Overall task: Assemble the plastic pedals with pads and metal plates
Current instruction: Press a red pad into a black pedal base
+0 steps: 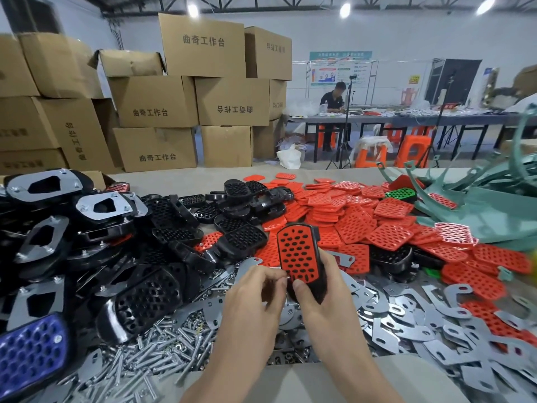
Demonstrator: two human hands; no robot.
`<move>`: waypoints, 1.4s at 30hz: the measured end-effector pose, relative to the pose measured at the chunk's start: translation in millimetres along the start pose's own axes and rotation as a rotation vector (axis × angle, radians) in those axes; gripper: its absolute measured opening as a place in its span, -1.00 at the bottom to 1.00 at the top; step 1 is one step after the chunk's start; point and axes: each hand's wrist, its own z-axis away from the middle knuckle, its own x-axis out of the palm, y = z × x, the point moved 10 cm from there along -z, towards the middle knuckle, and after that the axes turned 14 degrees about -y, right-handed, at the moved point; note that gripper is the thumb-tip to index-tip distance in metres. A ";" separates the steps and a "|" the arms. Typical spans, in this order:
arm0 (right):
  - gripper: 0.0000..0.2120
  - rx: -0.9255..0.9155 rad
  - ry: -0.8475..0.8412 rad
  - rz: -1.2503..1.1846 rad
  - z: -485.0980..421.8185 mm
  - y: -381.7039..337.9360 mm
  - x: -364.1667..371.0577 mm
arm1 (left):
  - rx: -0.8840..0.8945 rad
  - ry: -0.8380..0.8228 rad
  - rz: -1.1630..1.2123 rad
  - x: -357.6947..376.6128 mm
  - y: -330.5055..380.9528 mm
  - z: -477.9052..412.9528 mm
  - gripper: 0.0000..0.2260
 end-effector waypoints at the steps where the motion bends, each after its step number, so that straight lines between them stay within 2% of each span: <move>1: -0.48 -0.004 0.004 0.016 0.4 -1.5 0.1 | 0.000 0.008 0.002 0.7 0.5 0.2 -0.81; 9: -0.49 -0.026 0.027 0.024 1.8 -8.2 -1.9 | -0.058 -0.006 0.160 -0.8 -4.9 0.4 -0.88; 17: -0.45 -0.045 0.000 0.048 3.4 -12.7 -1.5 | -0.160 -0.095 0.422 8.3 -16.1 0.9 -0.90; 22: -0.39 -0.044 -0.044 0.044 1.2 -13.3 1.6 | -0.211 -0.136 0.664 10.2 -23.6 0.4 -0.93; 28: -0.41 -0.059 -0.048 0.039 1.2 -12.1 0.4 | -0.222 -0.166 0.732 17.8 -26.6 0.1 -0.95; 42: -0.50 -0.034 -0.067 -0.048 1.5 -6.9 0.1 | -0.224 -0.247 0.697 24.4 -28.6 2.2 -0.94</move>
